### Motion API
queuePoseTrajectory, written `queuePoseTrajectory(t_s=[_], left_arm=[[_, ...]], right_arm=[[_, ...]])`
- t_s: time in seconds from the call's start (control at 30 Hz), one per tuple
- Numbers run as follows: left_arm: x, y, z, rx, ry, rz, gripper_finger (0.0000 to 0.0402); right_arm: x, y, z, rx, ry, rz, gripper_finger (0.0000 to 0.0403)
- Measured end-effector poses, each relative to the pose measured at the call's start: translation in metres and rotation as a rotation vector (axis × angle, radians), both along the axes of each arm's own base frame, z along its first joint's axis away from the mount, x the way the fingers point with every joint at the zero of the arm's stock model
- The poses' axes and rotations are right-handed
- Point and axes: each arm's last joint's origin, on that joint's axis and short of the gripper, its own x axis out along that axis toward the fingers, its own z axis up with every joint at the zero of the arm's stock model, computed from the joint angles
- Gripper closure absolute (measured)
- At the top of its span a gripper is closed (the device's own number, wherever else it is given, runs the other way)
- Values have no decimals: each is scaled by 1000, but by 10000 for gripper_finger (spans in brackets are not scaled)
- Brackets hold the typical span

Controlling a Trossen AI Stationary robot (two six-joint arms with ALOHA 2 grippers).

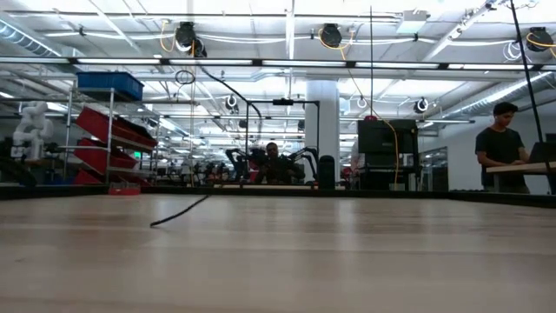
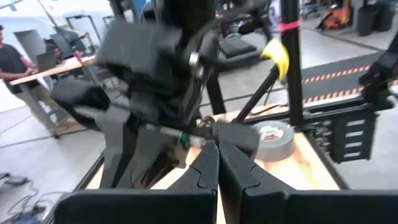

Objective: Coil cords
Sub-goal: Coil the black wire on the spool

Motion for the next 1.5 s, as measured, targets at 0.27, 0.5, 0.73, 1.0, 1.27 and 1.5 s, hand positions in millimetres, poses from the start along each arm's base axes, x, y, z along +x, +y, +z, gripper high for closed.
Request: queuePoseTrajectory(t_s=[0.27, 0.5, 0.73, 1.0, 1.27, 1.5], left_arm=[[17, -4, -19, 16, 54, 33, 400], [3, -17, -34, -13, 166, -9, 400], [-21, -28, -55, -162, 331, 1, 396], [-43, -44, -60, -235, 369, -47, 282], [-60, -46, -68, -189, 417, -7, 184], [-68, -33, -79, -207, 493, 110, 173]], right_arm=[[-3, 0, 6, 10, -8, 44, 403], [-11, -2, 8, 22, 40, 35, 403], [-18, 2, 13, 33, 35, 41, 403], [-26, 6, 21, 41, 15, 56, 403], [-35, 15, 28, 41, 11, 78, 403], [-39, 18, 29, 39, 17, 80, 403]])
